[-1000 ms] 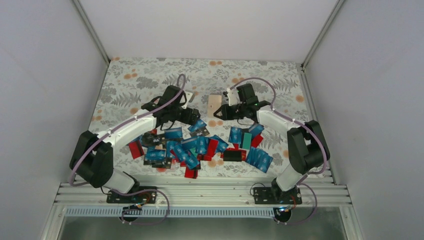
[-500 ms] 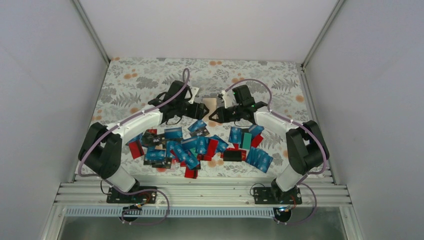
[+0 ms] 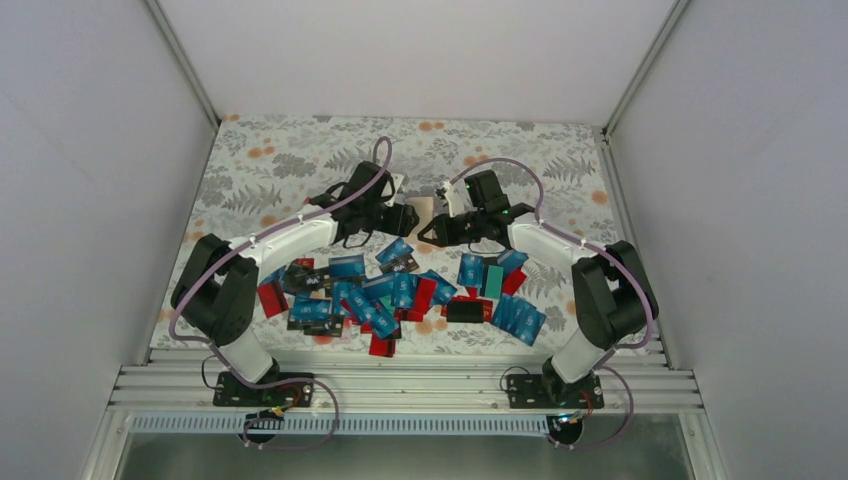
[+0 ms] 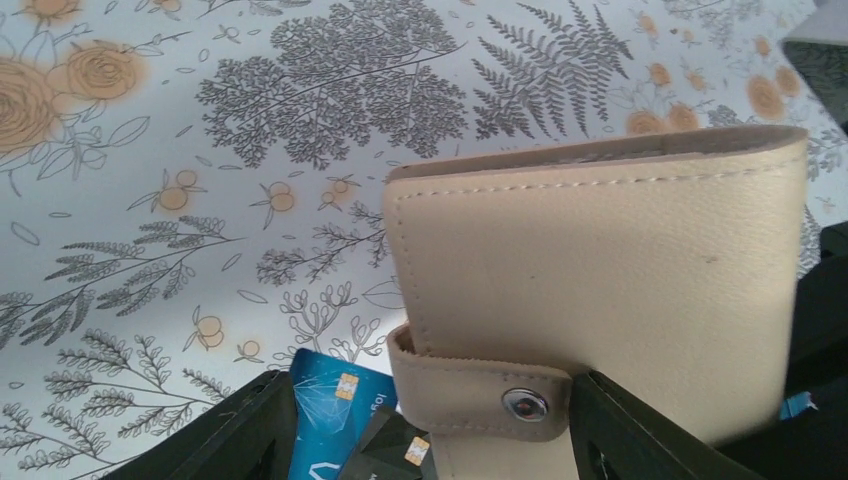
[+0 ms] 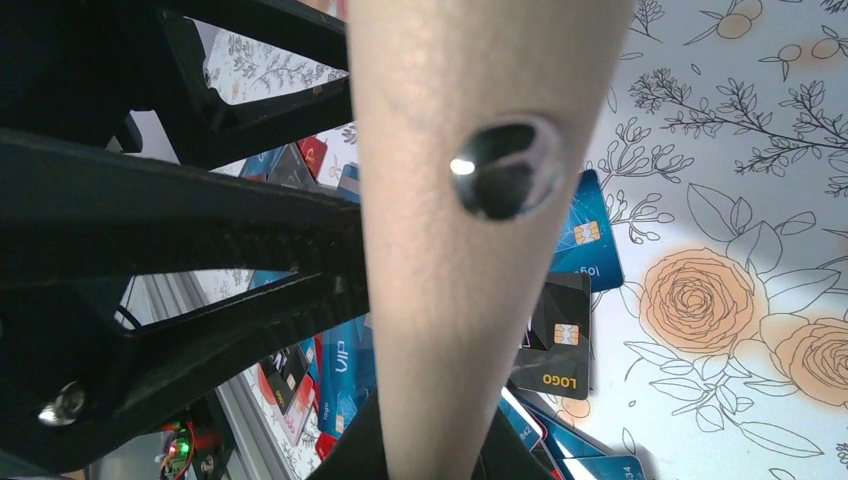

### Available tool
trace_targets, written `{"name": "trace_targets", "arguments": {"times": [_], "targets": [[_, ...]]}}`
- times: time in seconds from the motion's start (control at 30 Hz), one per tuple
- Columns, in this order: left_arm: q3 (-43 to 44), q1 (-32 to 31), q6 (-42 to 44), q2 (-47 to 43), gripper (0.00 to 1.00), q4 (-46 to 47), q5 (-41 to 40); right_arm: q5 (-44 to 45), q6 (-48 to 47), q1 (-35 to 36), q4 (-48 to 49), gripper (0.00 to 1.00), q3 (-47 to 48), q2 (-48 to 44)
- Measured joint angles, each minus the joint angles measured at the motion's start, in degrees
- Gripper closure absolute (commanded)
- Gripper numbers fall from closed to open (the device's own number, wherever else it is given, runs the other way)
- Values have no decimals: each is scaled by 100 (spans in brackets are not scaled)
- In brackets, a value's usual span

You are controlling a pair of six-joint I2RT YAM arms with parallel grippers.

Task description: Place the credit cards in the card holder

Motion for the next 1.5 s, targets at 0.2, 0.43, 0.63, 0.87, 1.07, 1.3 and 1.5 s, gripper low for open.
{"name": "trace_targets", "arguments": {"times": [0.2, 0.43, 0.63, 0.87, 1.07, 1.3, 1.5], "targets": [[7, -52, -111, 22, 33, -44, -282, 7, 4, 0, 7, 96, 0, 0], [107, -79, -133, 142, 34, -68, -323, 63, 2, 0, 4, 96, 0, 0], [442, -188, -131, 413, 34, -291, -520, 238, 2, -20, -28, 96, 0, 0], [761, -326, -251, 693, 34, -479, -846, 468, 4, -42, -66, 96, 0, 0], [1252, -400, -376, 1091, 31, -938, -1521, 564, 4, -46, -140, 95, 0, -20], [568, 1220, -579, 1436, 33, -1285, -2214, 382, -57, 24, -197, 96, 136, -551], [-70, 1613, -540, -238, 32, -981, -1895, 573, 11, 2, -223, 96, 184, -439]]}}
